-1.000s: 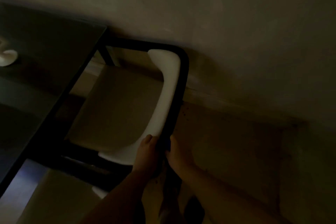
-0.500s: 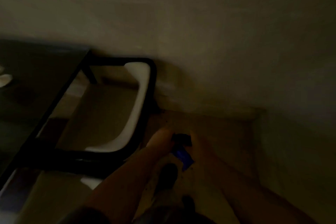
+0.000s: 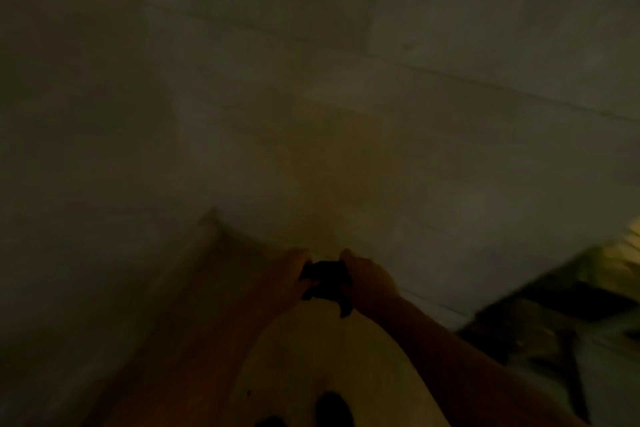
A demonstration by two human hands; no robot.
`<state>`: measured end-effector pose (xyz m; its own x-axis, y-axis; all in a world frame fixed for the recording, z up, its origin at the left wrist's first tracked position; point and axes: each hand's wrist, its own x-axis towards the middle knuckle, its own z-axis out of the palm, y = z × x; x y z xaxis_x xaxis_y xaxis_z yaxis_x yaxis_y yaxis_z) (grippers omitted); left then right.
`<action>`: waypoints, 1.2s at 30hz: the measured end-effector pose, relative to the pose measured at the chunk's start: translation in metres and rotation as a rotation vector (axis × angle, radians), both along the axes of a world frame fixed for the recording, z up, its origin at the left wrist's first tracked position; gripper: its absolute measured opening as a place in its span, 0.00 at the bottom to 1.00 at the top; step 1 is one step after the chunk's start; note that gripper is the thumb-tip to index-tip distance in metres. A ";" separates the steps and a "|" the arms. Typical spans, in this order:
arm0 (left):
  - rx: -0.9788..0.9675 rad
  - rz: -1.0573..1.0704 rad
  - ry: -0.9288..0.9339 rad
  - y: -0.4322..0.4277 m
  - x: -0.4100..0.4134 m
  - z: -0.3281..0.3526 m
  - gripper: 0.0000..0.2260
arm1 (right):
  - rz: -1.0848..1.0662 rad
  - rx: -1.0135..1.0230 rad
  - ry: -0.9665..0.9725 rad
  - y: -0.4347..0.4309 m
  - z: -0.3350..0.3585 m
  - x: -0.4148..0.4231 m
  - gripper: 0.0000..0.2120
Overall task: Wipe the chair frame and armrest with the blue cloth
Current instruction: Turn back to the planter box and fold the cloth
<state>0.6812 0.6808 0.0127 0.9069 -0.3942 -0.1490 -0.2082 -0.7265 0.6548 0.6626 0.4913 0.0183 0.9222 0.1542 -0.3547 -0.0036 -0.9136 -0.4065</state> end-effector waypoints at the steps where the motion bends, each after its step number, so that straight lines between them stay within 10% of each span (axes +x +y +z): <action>1: -0.012 -0.088 0.014 -0.026 0.003 0.000 0.06 | -0.088 -0.016 -0.051 -0.022 0.000 -0.007 0.20; 21: -0.041 -1.306 -0.133 -0.570 -0.227 0.036 0.09 | -1.398 -0.005 -0.310 -0.409 0.026 -0.396 0.06; 36: -0.059 -1.487 0.051 -0.754 -0.303 -0.007 0.09 | -1.524 -0.071 -0.265 -0.569 0.009 -0.475 0.05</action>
<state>0.3780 -0.0734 0.0052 -0.3270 -0.9375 -0.1189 -0.6937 0.1527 0.7038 0.1877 -0.0776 0.0271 0.2200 -0.9671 -0.1276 -0.8546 -0.1280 -0.5033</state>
